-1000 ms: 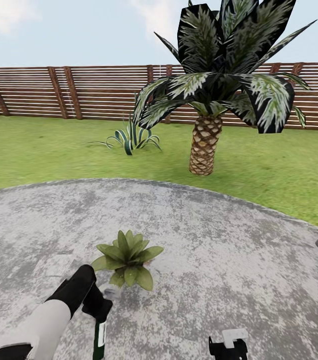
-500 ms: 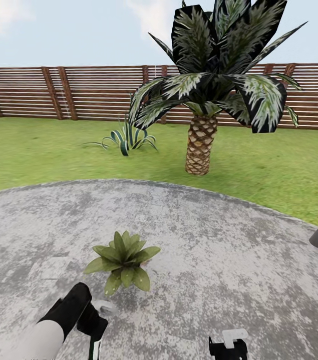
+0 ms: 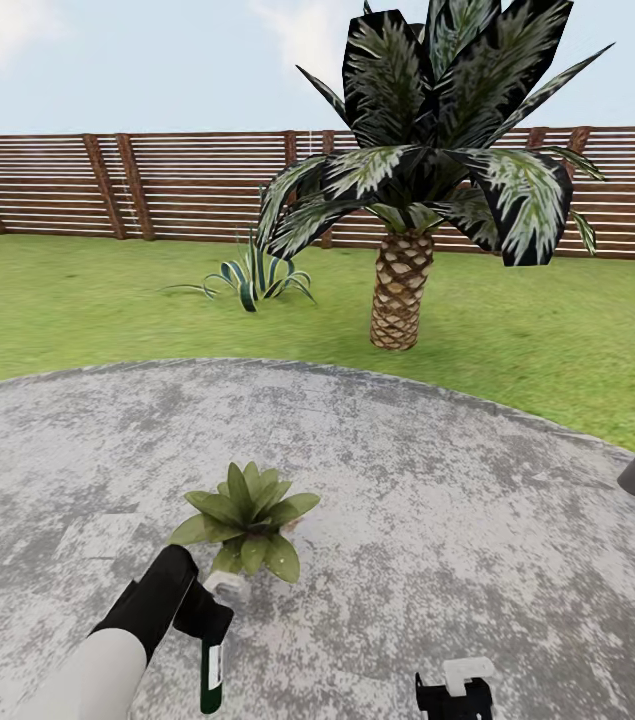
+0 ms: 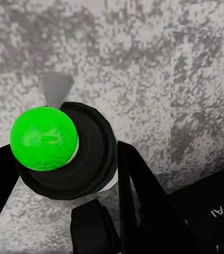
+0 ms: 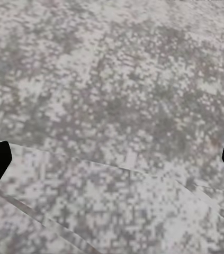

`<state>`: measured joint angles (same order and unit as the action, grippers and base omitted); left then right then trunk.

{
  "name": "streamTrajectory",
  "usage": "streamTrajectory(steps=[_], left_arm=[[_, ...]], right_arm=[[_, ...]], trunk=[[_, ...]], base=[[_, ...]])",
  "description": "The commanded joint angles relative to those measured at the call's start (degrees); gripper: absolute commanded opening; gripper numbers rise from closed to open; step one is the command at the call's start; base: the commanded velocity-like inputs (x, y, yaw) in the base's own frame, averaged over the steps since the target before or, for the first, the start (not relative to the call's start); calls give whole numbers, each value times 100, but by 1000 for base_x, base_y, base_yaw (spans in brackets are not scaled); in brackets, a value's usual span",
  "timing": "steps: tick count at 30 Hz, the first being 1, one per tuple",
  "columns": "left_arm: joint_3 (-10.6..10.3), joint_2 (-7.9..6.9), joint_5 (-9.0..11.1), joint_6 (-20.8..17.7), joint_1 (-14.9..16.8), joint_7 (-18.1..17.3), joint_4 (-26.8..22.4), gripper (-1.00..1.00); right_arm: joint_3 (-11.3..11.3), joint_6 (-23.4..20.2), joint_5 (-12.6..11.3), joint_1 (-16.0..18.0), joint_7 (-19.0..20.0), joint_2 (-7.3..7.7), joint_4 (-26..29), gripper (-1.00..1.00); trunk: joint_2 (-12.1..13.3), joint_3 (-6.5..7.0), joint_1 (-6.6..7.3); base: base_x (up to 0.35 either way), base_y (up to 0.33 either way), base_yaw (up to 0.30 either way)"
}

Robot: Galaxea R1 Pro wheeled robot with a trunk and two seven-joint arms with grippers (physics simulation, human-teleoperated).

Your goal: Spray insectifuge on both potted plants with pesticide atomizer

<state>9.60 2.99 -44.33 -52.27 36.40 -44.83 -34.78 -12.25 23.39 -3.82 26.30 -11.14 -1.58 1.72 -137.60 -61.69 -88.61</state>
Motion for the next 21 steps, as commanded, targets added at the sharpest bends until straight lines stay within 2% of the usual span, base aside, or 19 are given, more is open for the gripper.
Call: streamTrajectory(steps=[1,6,15,18,21], left_arm=[[40,9,-56,-20,1,-52,-9,-100],[64,9,-50,-20,-1,-52,-19,-100],[101,1,-58,-20,-1,-52,-48,-100],[109,0,-58,-20,-1,-47,-129,-100],[117,0,-58,-20,-1,-48,-163,-100]], right_arm=[[-49,16,-40,2,-25,-1,-5,100],[-49,16,-40,1,-28,-1,-5,100],[-49,16,-40,5,-29,-9,-5,100],[-49,16,-44,3,-35,-8,-5,100],[-49,16,-39,3,-35,0,-9,100]], trunk=[[-2,-5,1],[-2,-5,1],[-2,-5,1],[-2,-5,1],[-2,-5,1]], base=[[0,-55,0],[-118,-218,37],[-219,-209,260],[70,-249,213],[202,-213,44]])
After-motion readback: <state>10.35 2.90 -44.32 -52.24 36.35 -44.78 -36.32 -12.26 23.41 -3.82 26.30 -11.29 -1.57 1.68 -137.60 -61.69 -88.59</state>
